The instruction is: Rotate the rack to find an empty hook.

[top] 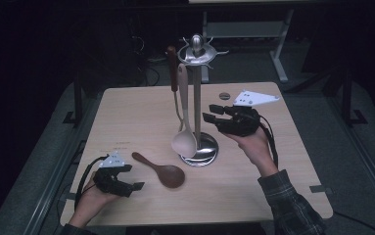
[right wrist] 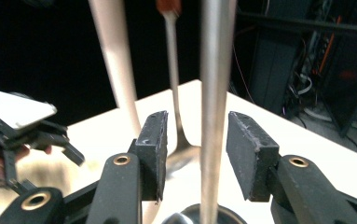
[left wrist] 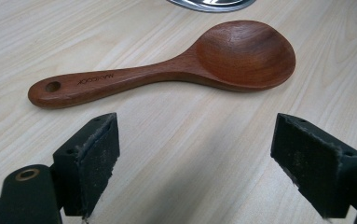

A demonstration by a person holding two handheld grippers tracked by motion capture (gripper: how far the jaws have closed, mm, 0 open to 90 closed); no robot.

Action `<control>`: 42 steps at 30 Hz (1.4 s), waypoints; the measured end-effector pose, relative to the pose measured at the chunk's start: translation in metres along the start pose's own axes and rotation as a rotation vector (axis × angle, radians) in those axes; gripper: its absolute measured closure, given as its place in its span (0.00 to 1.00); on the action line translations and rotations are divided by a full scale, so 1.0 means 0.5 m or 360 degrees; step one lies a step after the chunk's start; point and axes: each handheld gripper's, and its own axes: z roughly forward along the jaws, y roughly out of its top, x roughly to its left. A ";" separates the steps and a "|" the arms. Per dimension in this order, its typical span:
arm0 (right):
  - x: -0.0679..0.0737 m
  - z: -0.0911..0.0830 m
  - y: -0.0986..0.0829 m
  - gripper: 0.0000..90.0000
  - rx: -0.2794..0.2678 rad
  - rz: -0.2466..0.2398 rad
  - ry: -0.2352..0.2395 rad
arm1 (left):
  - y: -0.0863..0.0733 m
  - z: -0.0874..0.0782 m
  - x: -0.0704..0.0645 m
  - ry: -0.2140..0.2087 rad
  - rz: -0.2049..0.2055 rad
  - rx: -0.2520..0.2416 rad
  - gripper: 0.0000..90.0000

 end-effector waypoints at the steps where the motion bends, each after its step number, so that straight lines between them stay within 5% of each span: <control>1: -0.004 0.004 -0.007 0.63 0.0027 0.0010 -0.0010 | 0.000 -0.001 0.001 -0.0003 0.0002 0.0001 0.18; 9: -0.027 0.040 -0.055 0.61 0.0122 0.0039 -0.0020 | 0.005 -0.012 0.000 -0.0025 -0.0045 -0.0045 0.28; 14: -0.031 0.063 -0.074 0.60 0.0155 0.0044 0.0010 | 0.010 -0.020 0.001 -0.0039 -0.0052 -0.0070 0.43; 20: -0.032 0.088 -0.080 0.60 0.0168 0.0054 0.0011 | 0.020 -0.032 0.001 -0.0077 -0.0090 -0.0094 0.67; 25: -0.032 0.110 -0.084 0.60 0.0171 0.0056 0.0029 | 0.038 -0.051 0.000 -0.0105 -0.0122 -0.0118 0.98; 32: -0.032 0.137 -0.089 0.61 0.0190 0.0044 0.0032 | 0.084 -0.076 -0.008 -0.0118 -0.0118 -0.0128 1.00; 42: -0.026 0.153 -0.082 0.72 0.0192 0.0007 0.0016 | 0.214 -0.133 -0.021 -0.0162 0.0002 -0.0211 1.00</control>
